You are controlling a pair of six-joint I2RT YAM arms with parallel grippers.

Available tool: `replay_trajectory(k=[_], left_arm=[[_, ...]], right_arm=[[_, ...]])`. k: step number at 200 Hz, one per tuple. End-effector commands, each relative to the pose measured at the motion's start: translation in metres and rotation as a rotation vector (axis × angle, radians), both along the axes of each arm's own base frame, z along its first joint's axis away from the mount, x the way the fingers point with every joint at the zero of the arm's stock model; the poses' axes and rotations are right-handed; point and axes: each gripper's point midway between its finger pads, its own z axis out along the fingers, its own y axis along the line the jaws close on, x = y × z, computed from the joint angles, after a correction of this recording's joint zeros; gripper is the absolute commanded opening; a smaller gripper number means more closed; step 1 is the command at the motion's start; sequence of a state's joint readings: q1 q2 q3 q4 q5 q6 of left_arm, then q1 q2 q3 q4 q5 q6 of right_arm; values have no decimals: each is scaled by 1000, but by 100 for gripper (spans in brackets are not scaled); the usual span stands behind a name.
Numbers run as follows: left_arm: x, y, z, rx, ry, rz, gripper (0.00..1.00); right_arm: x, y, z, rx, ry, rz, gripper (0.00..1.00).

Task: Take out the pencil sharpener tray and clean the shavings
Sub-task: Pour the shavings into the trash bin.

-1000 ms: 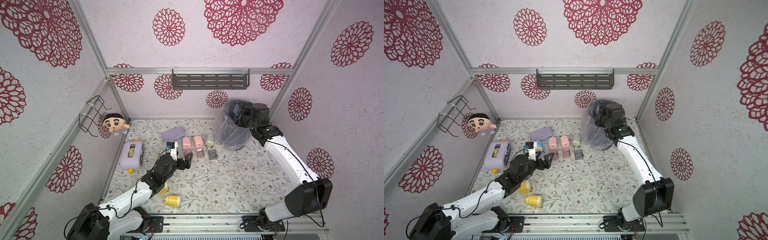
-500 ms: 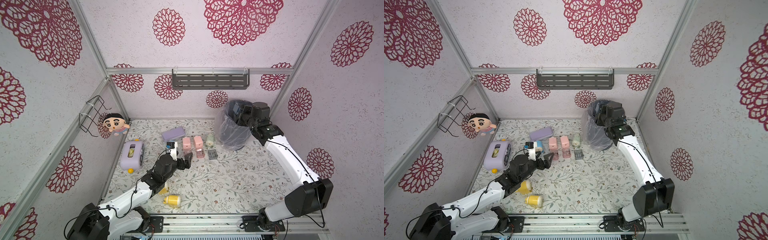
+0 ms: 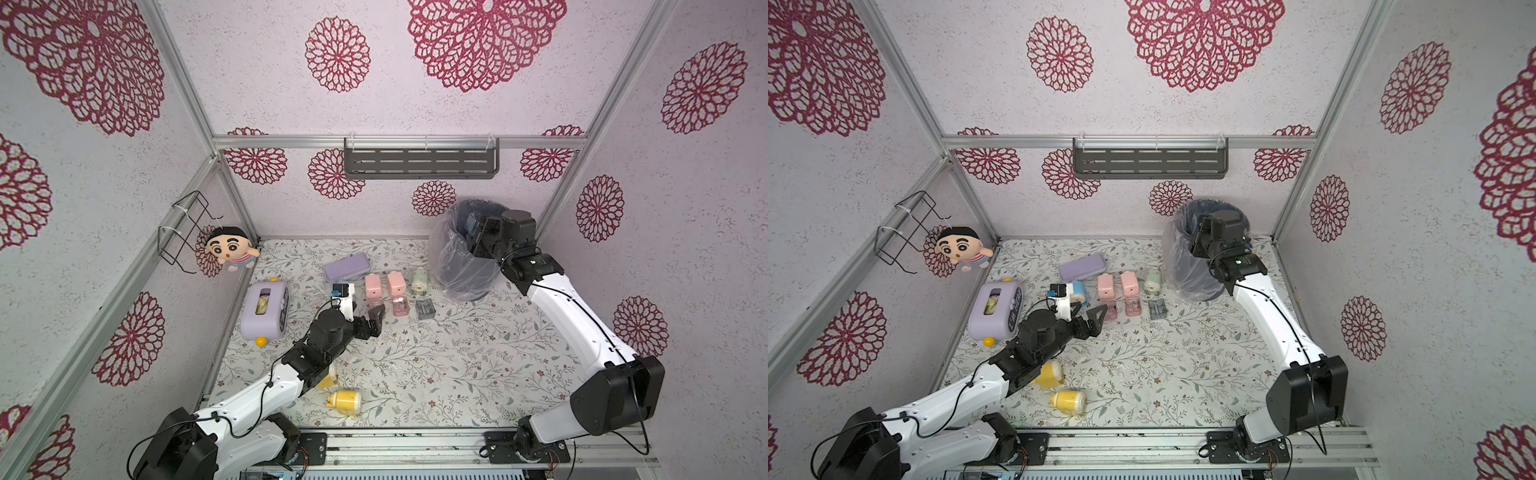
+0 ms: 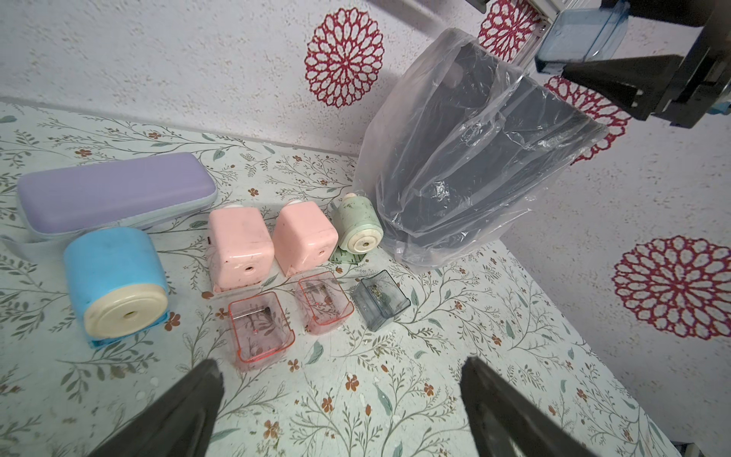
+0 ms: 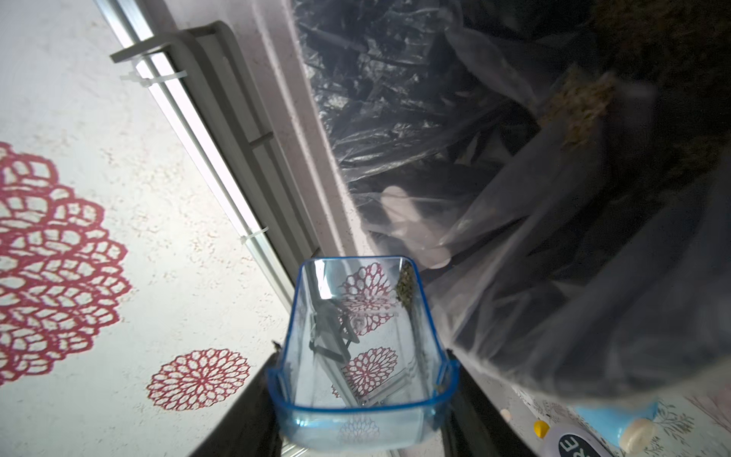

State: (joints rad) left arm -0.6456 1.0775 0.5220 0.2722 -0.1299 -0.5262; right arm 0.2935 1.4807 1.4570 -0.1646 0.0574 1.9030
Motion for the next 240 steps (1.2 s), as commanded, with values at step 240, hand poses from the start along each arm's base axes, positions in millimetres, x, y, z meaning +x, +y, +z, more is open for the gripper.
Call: replay_trajectory(k=[240], left_arm=[[6, -13, 8, 50, -43, -45, 97]], right_arm=[[-115, 74, -30, -1091, -671, 626, 38]])
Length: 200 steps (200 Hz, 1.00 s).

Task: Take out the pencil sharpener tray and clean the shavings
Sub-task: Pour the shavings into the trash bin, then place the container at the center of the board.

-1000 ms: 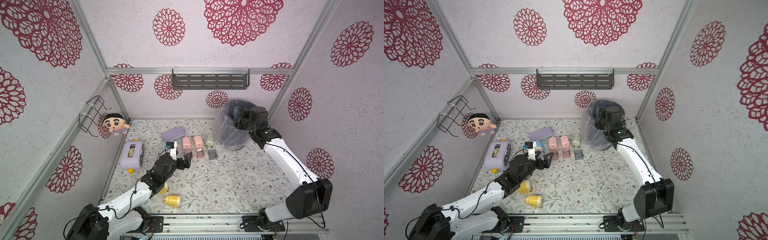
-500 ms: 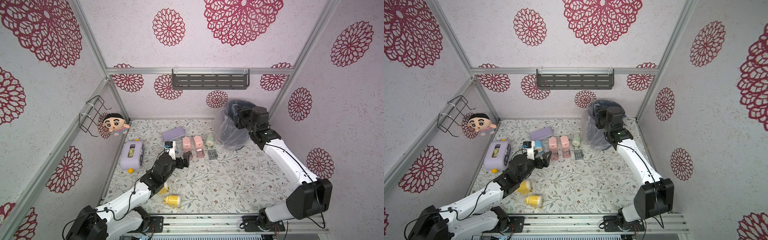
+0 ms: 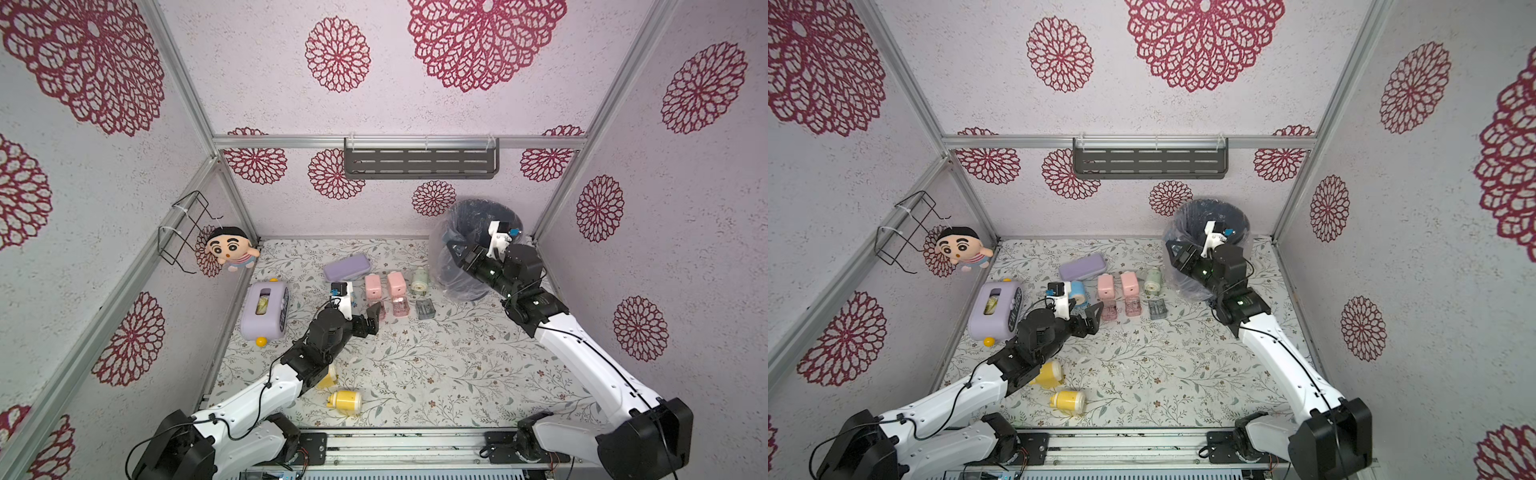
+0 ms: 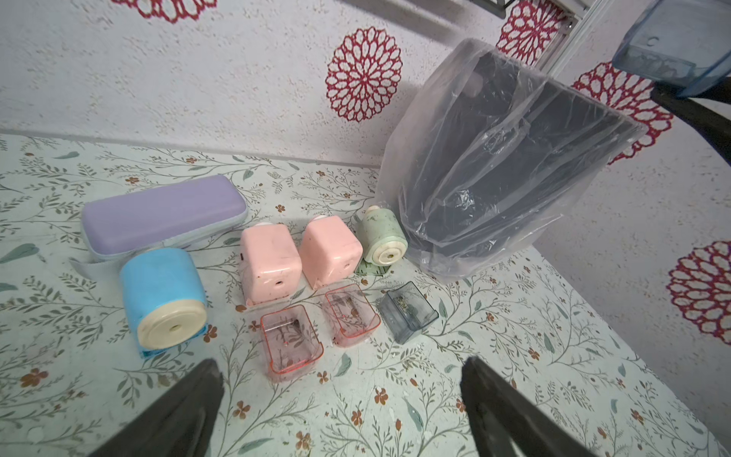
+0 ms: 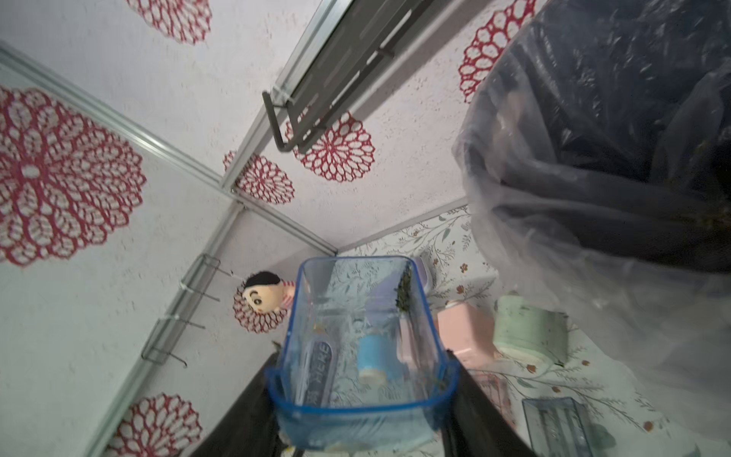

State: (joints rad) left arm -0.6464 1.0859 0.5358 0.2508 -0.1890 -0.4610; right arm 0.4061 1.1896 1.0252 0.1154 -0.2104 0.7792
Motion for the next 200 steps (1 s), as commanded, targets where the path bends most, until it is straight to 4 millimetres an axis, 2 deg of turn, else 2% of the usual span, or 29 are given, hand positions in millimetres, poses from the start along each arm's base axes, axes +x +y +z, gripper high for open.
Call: replay_trajectory(k=[1, 50, 65, 86, 111, 137, 168, 183, 200], left_arm=[[1, -21, 9, -27, -13, -85, 97], [4, -39, -2, -47, 31, -147, 97], [7, -38, -2, -53, 34, -136, 97], [13, -23, -2, -76, 42, -90, 97], [23, 13, -2, -113, 58, 28, 97], [29, 72, -5, -95, 83, 252, 97], [21, 139, -10, -148, 107, 474, 97], [18, 159, -15, -191, 122, 535, 97], [16, 170, -20, -227, 139, 562, 97]], right_arm=[[-20, 6, -13, -156, -139, 53, 38], [-48, 23, -83, -255, -116, 106, 37], [-53, 30, -100, -264, -99, 120, 37], [-59, 44, -118, -290, -81, 136, 36], [-65, 73, -139, -340, -51, 170, 35], [-68, 108, -154, -399, -37, 197, 35], [-72, 158, -172, -474, -31, 226, 35], [-73, 182, -184, -531, -24, 237, 35], [-73, 208, -195, -595, -20, 242, 35]])
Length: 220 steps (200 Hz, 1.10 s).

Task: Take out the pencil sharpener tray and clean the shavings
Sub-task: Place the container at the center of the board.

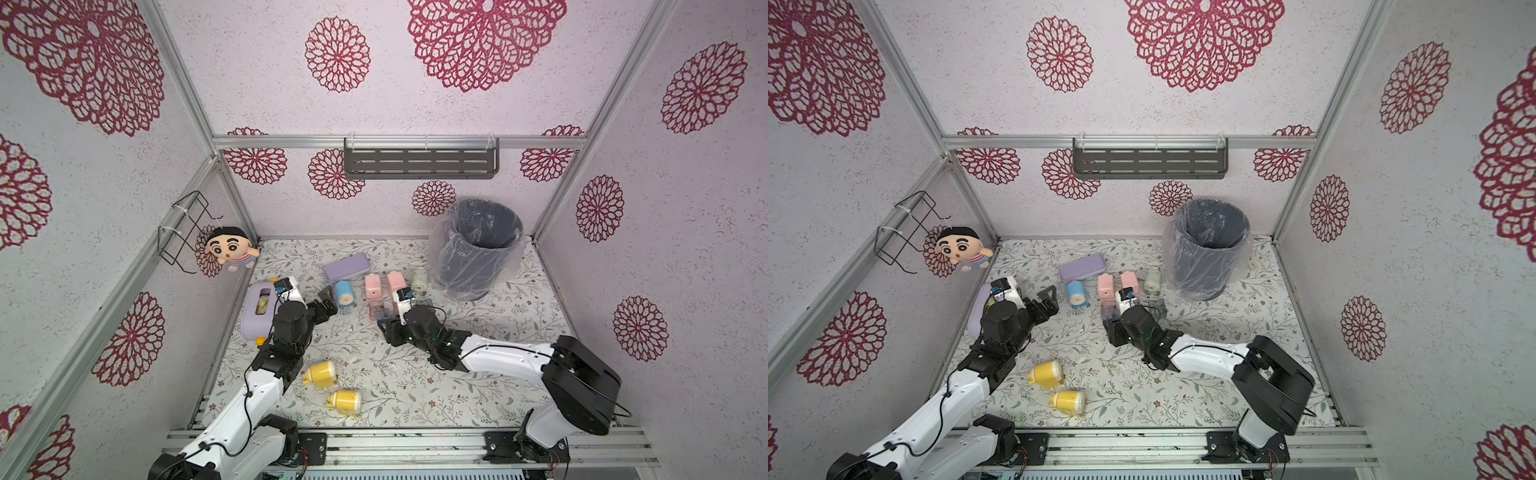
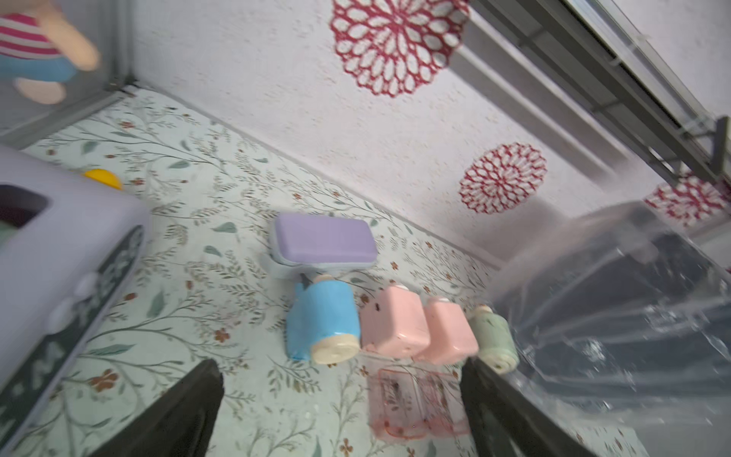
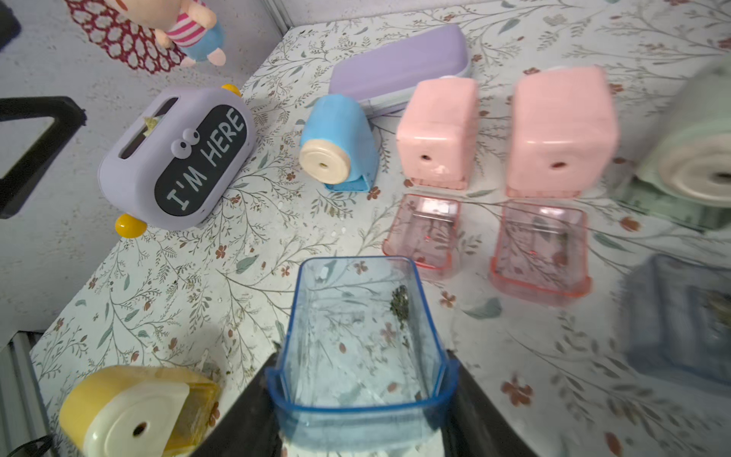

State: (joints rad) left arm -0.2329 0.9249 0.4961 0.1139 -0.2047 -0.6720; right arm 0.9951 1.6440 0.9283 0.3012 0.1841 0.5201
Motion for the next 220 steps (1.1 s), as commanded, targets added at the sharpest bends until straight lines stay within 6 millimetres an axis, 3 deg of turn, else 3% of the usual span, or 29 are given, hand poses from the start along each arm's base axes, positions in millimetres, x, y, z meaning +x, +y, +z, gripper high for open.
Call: replay_trajectory(k=[1, 33, 86, 175, 220], left_arm=[[-8, 18, -23, -59, 74, 69, 97], [-7, 24, -27, -83, 89, 87, 97], [-8, 26, -27, -92, 89, 95, 97], [-10, 27, -24, -93, 79, 97, 97], [-10, 27, -24, -95, 77, 95, 97]], right_arm=[[8, 25, 4, -71, -68, -32, 35], [14, 59, -17, -166, -82, -38, 36], [30, 86, -53, -250, -71, -49, 37], [62, 89, -94, -330, -41, -109, 40], [66, 90, -106, -316, -3, -87, 46]])
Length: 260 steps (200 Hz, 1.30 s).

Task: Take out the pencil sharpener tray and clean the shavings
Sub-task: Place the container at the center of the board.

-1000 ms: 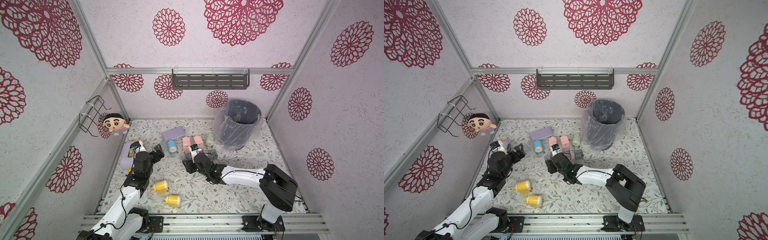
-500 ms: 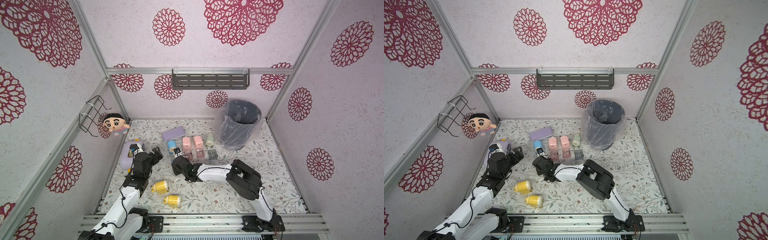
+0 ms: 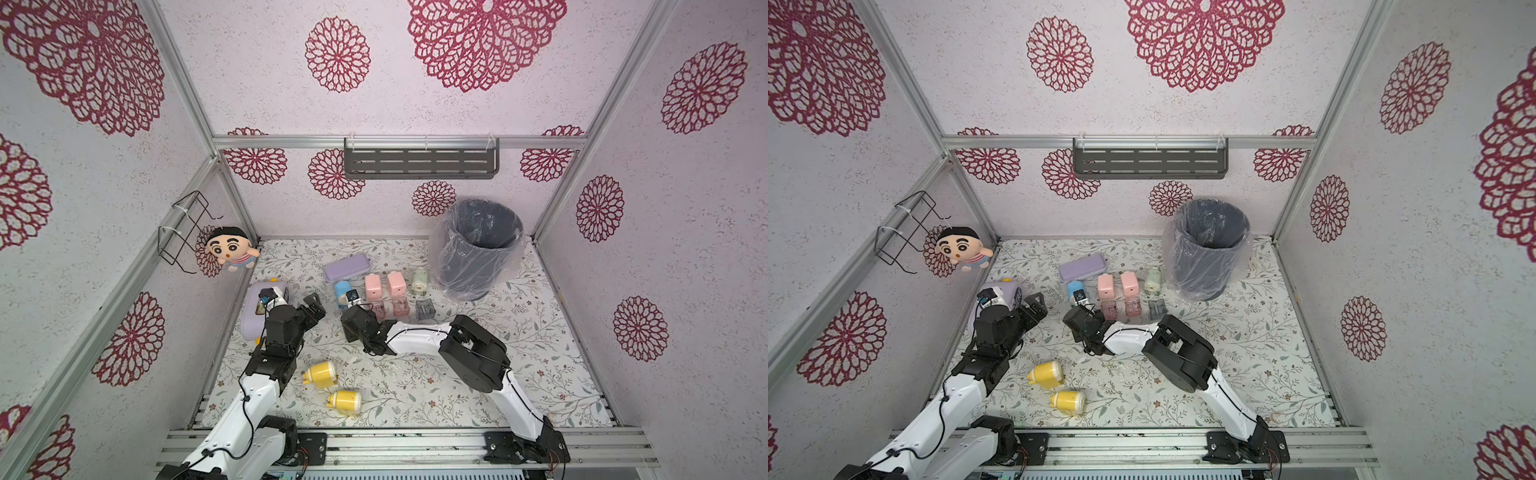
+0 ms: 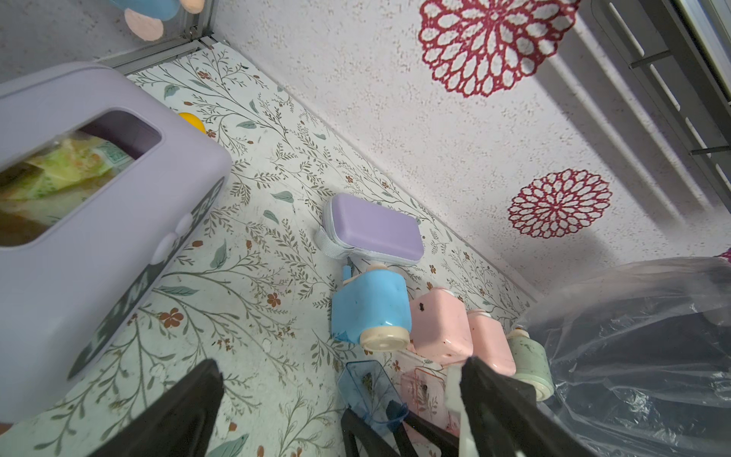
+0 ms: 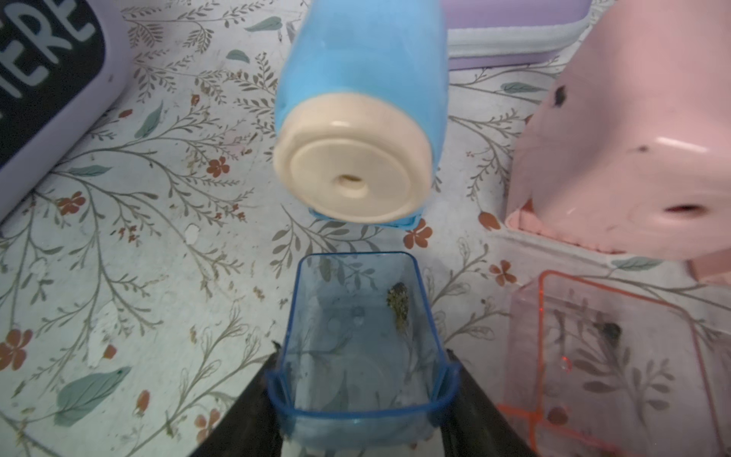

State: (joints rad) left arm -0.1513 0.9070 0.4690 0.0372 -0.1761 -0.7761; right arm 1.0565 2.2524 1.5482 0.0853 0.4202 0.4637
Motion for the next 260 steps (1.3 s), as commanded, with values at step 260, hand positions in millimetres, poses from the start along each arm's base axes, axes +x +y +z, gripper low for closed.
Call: replay_trajectory(k=[260], left_arm=[[-3, -1, 3, -32, 7, -3, 97]], right_arm=[[-11, 10, 42, 59, 23, 114, 82]])
